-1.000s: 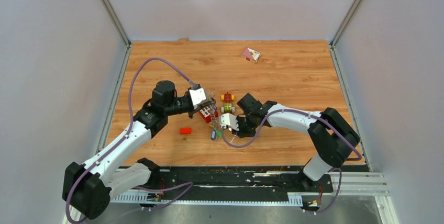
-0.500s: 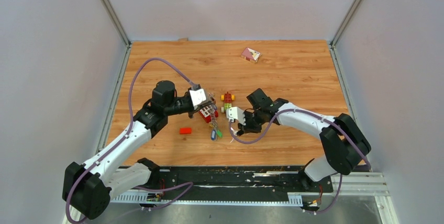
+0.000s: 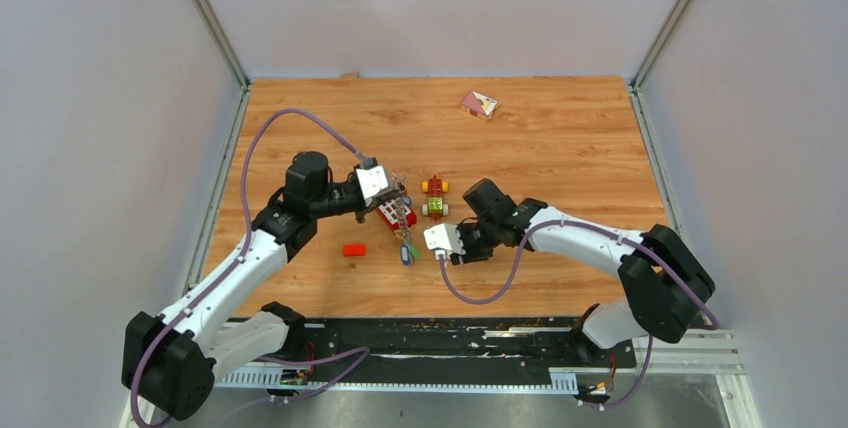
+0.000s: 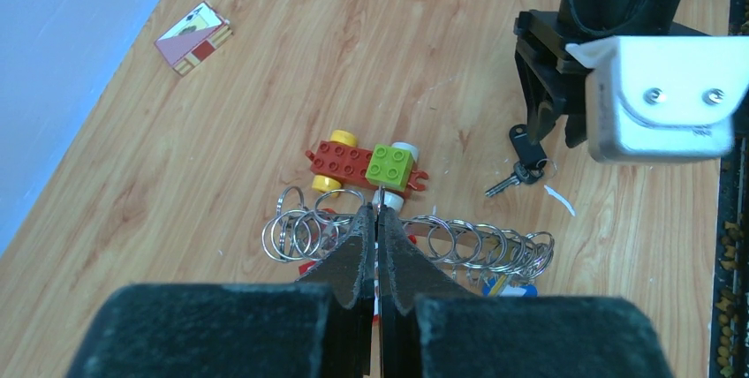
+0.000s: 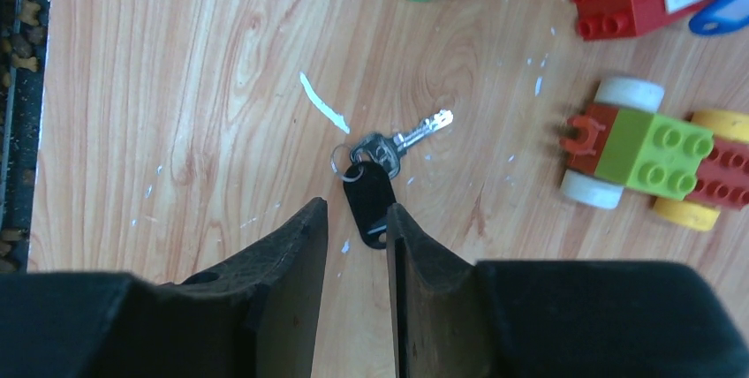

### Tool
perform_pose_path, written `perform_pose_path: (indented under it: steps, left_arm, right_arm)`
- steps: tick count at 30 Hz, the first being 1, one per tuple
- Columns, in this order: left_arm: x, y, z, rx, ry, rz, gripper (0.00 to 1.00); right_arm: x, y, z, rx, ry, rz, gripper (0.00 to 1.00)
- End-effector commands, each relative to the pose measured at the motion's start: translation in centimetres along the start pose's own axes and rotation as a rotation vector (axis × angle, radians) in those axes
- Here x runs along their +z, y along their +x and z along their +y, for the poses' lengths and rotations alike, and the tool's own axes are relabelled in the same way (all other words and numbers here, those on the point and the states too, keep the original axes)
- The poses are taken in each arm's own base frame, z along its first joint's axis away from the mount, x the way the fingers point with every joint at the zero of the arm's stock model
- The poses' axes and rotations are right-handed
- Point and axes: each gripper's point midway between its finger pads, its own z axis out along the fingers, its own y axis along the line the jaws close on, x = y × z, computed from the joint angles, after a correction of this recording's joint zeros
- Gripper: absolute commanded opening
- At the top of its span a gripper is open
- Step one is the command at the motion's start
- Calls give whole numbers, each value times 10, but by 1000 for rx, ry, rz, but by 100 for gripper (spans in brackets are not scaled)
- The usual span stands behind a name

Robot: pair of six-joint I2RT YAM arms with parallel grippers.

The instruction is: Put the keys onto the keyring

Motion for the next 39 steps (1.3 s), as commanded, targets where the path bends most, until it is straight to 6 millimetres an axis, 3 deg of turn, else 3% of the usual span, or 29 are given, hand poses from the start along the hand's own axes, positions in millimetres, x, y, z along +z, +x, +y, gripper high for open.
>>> perform_pose_path:
  steps: [1,17,39]
  left_arm:
    - [-1,-18,6,37,1,-57,0]
    - [-2,-18,6,40,-2,-61,0]
    - [-2,-17,6,40,-3,-59,0]
  right_arm:
    - [6,-15,-9,-145,42,-13,32]
    - [28,-9,2,-275,-3,108,34]
    - [35,-5,-6,-318,-9,146,25]
